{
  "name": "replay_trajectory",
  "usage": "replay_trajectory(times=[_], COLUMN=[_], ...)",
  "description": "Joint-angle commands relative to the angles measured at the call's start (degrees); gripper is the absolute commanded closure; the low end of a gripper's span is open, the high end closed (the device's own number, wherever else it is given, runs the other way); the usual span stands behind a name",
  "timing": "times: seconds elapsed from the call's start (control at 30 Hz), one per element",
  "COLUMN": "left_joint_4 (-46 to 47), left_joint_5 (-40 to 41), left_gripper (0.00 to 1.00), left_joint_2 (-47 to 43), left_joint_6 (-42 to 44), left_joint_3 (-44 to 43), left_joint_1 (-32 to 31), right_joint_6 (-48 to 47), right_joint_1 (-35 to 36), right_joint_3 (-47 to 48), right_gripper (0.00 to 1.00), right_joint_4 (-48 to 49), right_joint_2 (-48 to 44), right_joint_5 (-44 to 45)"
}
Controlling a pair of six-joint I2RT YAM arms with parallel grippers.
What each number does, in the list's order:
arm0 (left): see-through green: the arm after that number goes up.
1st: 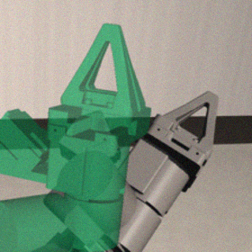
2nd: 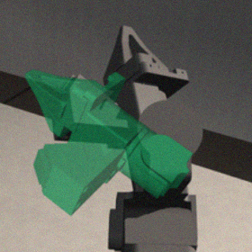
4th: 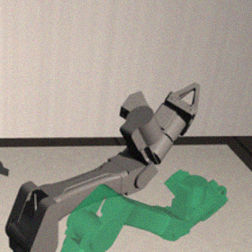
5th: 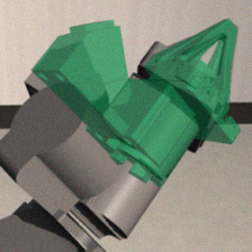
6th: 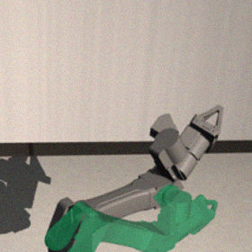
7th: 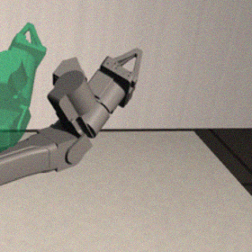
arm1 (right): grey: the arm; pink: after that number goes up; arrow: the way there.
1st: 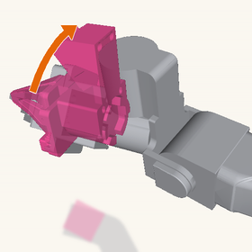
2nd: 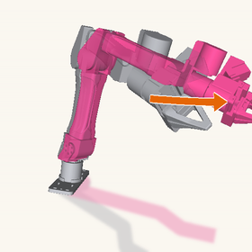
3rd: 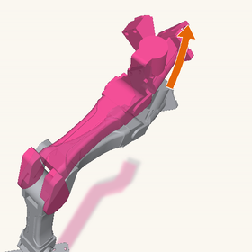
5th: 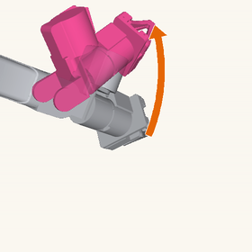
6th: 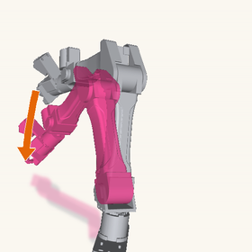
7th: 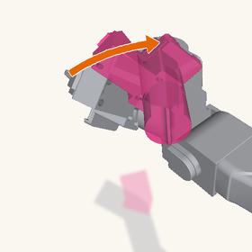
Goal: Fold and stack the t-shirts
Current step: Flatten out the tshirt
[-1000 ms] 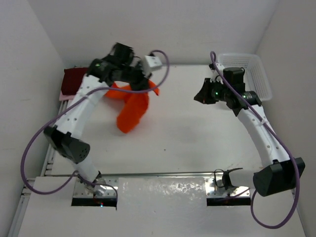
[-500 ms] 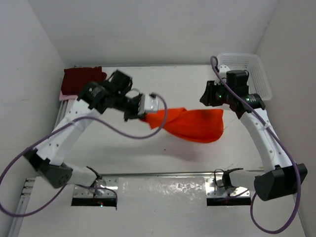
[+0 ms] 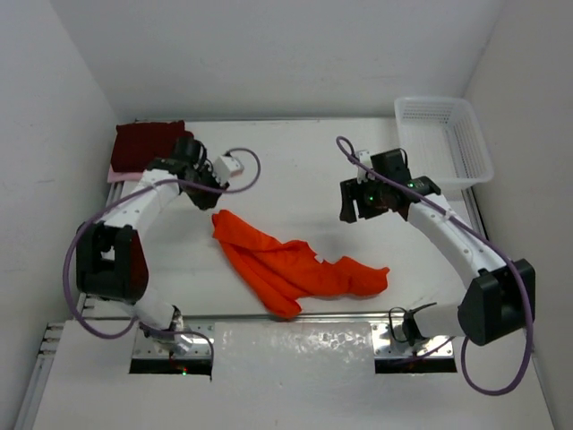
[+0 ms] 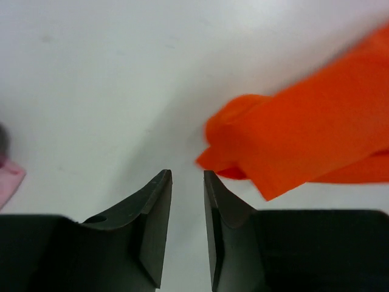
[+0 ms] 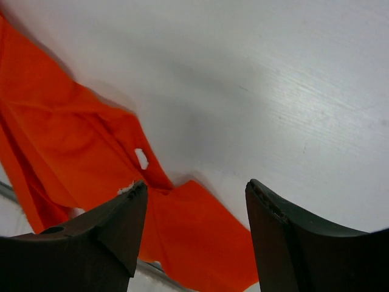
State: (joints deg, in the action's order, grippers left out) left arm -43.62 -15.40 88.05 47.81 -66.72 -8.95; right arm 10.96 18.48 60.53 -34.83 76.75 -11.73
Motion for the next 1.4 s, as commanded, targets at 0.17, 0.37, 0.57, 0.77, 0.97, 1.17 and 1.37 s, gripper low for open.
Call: replay_trajectory(times=[0.17,0.37,0.57,0.77,0.97,1.17,1.37], left_joint_4=[3.2,1.8,16.4,16.5,14.5,7.6,7.4], left_joint_5=[-11.0,-3.9,9.1,11.9,9.4,-0.9,6.5], left_gripper=[0.62,0.49,0.43,0.46,0.62,0.53,0.51], left_joint_2=[9.5,1.4,-4.7,-0.3,1.5,-7.2,-6.3], left_joint_6=[-33.7,-8.3,-4.7,-1.4,-2.6,1.8,4.0], left_joint_3=[-19.3,-7.1,10.4,12.6,11.6,10.9,15.6], left_joint_1=[17.6,-2.5,-15.0,-16.4,-17.0,-17.0,-20.3], right_joint_6=[-0.4,1.7,7.0,9.6,10.5,10.5,10.1], right_joint_1=[-0.1,-0.5,-7.6,-7.6,-7.7,-7.6,-7.5], right_joint_3=[-4.2,-13.9,-24.6,-29.9,-31.3,-31.9,-31.1], right_gripper=[0.39,0.31,0.3,0.3,0.32,0.31,0.31], right_joint_4=[-5.1,-9.3,-6.7,-2.7,-1.4,-1.3,-1.1], right_joint_2=[1.6,-3.0,-7.9,-8.4,-8.0,-8.6,-8.5], right_joint_5=[6.8,9.9,1.9,-3.7,-5.6,-4.3,-4.4])
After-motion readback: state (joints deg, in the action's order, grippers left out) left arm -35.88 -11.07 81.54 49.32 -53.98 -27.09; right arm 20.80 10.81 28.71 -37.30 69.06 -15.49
